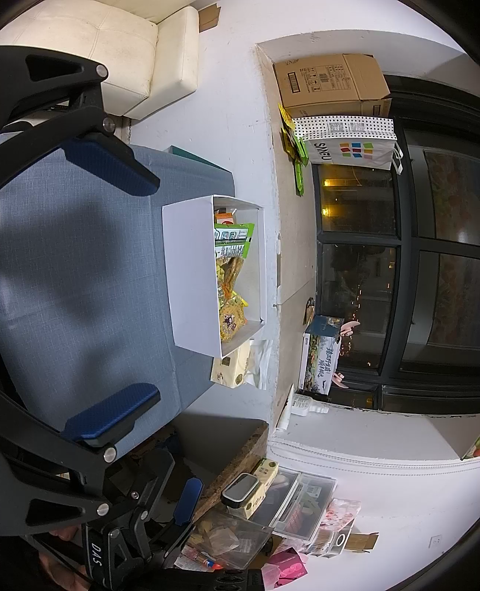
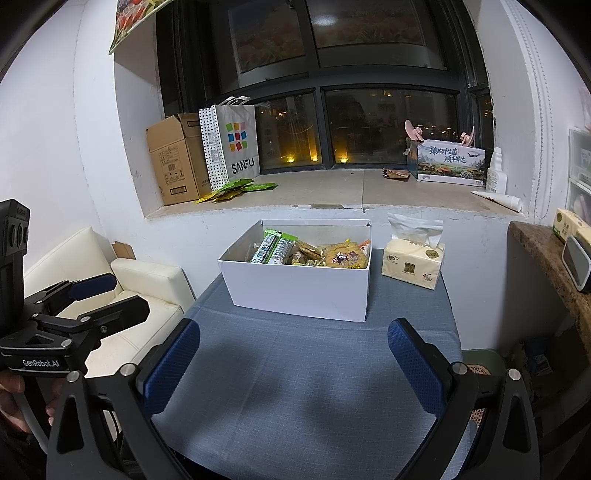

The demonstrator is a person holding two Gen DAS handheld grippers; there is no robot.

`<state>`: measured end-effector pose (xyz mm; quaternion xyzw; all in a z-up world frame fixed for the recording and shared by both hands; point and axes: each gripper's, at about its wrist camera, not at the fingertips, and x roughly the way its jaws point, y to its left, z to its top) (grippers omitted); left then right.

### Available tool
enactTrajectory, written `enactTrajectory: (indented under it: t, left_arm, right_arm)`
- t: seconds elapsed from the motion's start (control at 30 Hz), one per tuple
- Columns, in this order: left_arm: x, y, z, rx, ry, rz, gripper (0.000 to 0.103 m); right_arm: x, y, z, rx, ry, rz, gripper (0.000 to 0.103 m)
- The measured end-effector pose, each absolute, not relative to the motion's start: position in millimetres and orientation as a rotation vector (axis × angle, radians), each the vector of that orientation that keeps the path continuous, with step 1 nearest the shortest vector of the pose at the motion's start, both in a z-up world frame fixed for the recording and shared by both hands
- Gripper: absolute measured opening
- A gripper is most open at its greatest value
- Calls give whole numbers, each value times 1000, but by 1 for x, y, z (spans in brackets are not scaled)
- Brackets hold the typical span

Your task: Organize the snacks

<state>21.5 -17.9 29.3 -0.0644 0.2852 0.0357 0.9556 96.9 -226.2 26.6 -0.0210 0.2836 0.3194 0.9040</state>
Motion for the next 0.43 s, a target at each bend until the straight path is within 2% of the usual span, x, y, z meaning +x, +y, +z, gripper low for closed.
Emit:
enactTrajectory:
  t: [0.43]
  left_arm:
    - [20, -17, 27, -131, 579, 57, 103]
  right_arm:
    - [96, -226, 27, -43, 586, 658, 103]
